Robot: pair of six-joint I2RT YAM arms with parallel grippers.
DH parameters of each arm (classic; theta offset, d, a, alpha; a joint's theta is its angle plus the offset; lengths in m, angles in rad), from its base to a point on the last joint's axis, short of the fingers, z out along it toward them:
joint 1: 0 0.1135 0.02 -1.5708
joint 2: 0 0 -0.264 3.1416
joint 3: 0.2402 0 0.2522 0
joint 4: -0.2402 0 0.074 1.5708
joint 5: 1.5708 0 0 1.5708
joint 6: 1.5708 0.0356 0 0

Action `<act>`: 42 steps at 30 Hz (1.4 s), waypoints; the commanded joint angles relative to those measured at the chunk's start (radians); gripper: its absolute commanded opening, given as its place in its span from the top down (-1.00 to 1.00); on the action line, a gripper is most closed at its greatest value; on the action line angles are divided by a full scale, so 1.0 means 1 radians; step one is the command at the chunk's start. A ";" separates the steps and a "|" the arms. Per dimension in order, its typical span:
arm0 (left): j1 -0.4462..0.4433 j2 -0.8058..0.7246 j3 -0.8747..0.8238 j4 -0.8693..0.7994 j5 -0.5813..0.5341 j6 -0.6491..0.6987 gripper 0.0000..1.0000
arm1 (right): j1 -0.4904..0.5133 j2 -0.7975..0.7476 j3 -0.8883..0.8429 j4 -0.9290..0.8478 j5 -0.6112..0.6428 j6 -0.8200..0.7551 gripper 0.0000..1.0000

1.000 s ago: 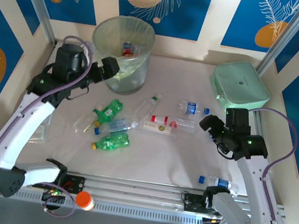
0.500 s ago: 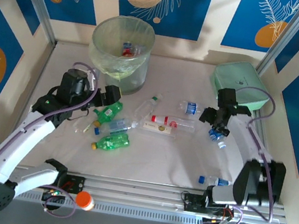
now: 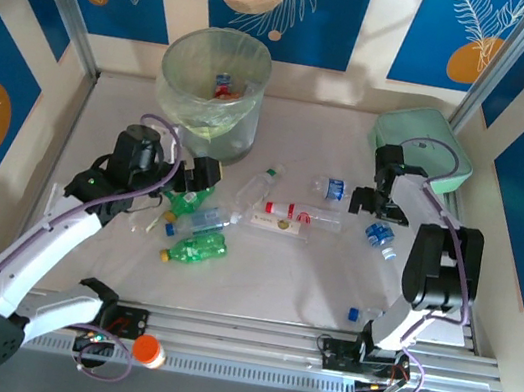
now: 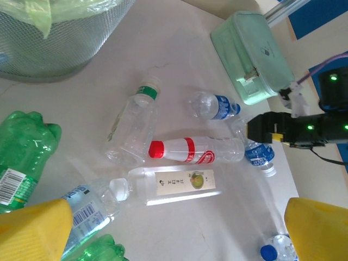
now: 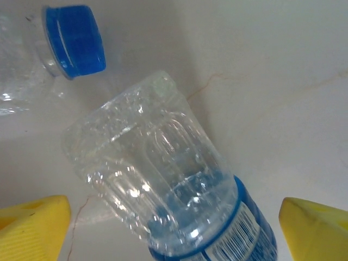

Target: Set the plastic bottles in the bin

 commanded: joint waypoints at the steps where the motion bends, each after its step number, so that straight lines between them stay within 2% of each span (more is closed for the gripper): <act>1: -0.006 -0.001 -0.008 0.026 0.042 -0.002 -0.99 | -0.003 0.056 0.034 -0.055 -0.055 -0.042 -0.98; 5: -0.006 -0.001 -0.009 0.026 0.044 -0.003 -0.99 | -0.009 0.089 0.049 -0.063 -0.066 -0.039 -0.97; 14: 0.002 -0.004 -0.010 0.032 0.054 -0.006 -0.99 | -0.012 0.139 0.051 -0.061 -0.051 -0.009 -0.46; 19: 0.014 0.010 -0.015 0.042 0.066 -0.015 -0.99 | -0.023 0.137 0.047 -0.047 -0.074 0.014 -0.26; 22: 0.022 0.019 -0.030 0.068 0.083 -0.031 -0.99 | -0.026 0.106 0.033 -0.029 -0.080 0.037 -0.21; 28: 0.037 0.044 -0.031 0.095 0.141 -0.032 -0.99 | -0.051 -0.033 -0.016 0.021 -0.114 0.102 -0.11; 34: -0.001 0.045 -0.010 0.075 0.106 -0.007 -0.99 | -0.041 -0.269 -0.078 0.059 -0.180 0.177 -0.10; 36: -0.028 0.044 -0.004 0.078 0.111 0.003 -0.99 | -0.028 -0.353 -0.100 0.073 -0.228 0.191 -0.10; 42: -0.108 0.006 -0.003 0.120 0.108 -0.005 -0.99 | 0.042 -0.609 -0.178 0.157 -0.501 0.219 -0.10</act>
